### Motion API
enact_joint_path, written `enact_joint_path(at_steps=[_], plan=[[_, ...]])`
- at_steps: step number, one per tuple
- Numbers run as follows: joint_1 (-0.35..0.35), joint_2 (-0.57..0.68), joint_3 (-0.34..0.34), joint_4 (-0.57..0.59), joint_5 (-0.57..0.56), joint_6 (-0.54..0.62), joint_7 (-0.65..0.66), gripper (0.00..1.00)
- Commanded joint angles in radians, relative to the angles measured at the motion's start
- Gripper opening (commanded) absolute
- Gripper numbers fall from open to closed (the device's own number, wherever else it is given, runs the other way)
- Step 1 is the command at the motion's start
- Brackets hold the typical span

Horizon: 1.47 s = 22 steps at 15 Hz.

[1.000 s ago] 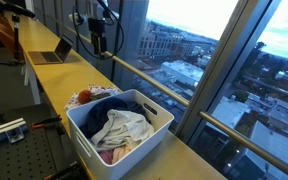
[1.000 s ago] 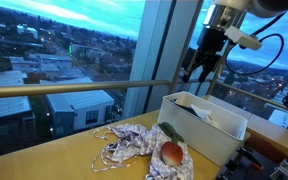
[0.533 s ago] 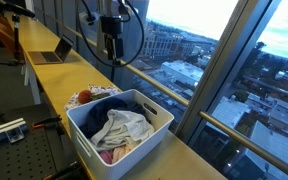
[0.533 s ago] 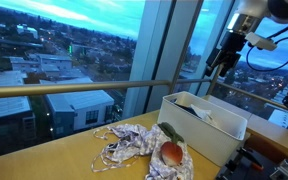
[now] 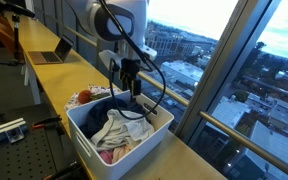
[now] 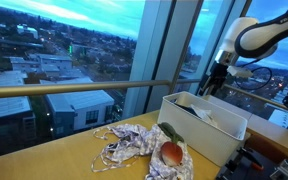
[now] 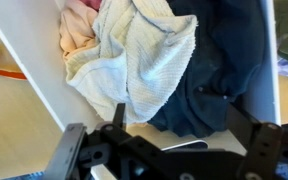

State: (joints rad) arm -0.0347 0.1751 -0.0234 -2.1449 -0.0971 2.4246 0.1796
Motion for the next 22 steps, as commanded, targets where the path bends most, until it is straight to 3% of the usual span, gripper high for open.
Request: enact_joint_path(at_steps=[1,11,12,13,18,22], plan=[[-0.011,0.174,0.006,0.111,0.089,0.044,-0.080,1.00],[0.015,0.537,-0.001,0.282,0.093,0.052,-0.069,1.00],[0.021,0.551,0.003,0.284,0.096,0.050,-0.064,0.75],[0.028,0.562,0.004,0.289,0.095,0.048,-0.060,0.74],[0.050,0.469,-0.005,0.237,0.090,0.030,-0.044,0.37],[0.072,0.314,-0.025,0.142,0.073,0.021,-0.007,0.08]])
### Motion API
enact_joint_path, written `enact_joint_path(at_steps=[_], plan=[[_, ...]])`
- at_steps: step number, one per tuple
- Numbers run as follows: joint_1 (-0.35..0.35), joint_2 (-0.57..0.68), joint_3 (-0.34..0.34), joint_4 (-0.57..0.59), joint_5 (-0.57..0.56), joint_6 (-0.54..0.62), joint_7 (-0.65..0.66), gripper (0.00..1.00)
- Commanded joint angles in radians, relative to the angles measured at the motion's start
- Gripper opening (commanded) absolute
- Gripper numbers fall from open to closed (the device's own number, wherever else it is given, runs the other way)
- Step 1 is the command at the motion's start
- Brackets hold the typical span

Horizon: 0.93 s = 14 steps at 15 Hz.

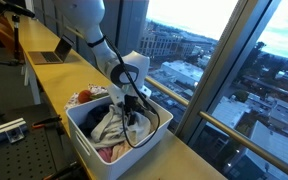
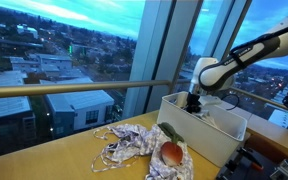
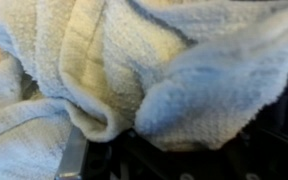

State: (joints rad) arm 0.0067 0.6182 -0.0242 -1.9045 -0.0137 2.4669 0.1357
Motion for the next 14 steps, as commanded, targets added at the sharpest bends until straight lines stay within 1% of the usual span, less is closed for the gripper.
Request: enact_joint_path(at_steps=[1,2,4,7,10,14], plan=[[0.037,-0.177,-0.029,-0.124,-0.016,-0.027,0.049,0.00],[0.046,-0.241,-0.036,-0.153,-0.026,-0.037,0.065,0.00],[0.063,-0.322,-0.047,-0.173,-0.051,-0.048,0.101,0.00],[0.096,-0.450,-0.047,-0.176,-0.147,-0.083,0.178,0.00],[0.124,-0.550,-0.009,-0.130,-0.265,-0.146,0.249,0.00],[0.155,-0.635,0.081,-0.024,-0.382,-0.255,0.282,0.00]])
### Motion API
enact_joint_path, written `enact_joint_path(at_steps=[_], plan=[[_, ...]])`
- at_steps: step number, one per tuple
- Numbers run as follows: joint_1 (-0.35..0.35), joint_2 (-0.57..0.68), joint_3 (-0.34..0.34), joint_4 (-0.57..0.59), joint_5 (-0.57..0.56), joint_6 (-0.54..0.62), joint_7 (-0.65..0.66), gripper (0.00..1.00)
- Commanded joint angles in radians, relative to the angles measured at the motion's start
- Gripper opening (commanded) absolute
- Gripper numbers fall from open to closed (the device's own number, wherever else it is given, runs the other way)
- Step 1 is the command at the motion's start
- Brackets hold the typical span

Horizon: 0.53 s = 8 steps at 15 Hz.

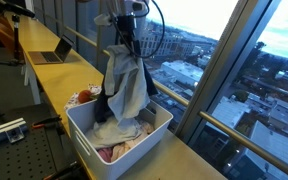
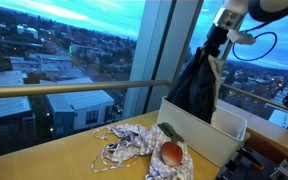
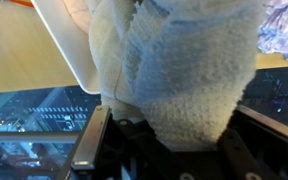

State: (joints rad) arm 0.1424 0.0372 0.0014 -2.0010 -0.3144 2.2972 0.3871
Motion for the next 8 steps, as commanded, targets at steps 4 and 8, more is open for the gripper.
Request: enact_joint_path(at_steps=[4,8], plan=[[0.054,-0.069,0.164,0.244,-0.153,-0.218,0.026,0.00],[0.109,-0.012,0.264,0.480,-0.207,-0.391,0.018,0.00]])
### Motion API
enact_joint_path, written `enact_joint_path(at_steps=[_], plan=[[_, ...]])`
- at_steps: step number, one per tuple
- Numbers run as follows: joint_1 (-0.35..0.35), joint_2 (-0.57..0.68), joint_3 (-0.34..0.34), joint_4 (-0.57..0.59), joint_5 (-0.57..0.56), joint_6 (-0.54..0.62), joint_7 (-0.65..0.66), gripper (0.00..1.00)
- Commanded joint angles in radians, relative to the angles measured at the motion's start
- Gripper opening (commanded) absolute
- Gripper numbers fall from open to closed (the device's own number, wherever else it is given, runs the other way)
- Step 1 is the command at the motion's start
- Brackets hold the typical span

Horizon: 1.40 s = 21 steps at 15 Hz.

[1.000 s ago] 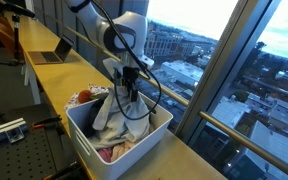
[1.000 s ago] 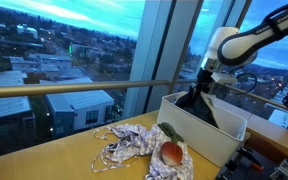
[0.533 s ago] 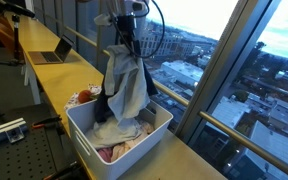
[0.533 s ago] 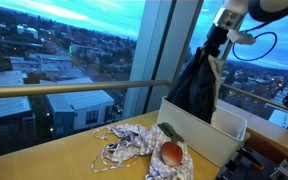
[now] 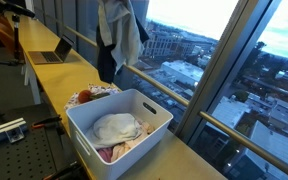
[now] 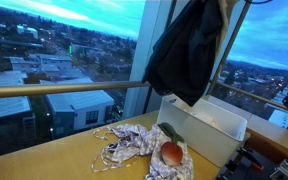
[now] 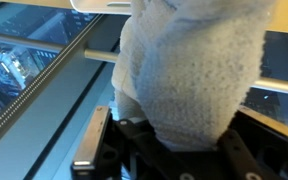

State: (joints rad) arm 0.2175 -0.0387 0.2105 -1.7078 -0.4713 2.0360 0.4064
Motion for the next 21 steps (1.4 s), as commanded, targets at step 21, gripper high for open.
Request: enact_joint_path(at_steps=[21], plan=[[0.109,0.421,-0.007,-0.098,0.259,0.203,0.057,0.33]])
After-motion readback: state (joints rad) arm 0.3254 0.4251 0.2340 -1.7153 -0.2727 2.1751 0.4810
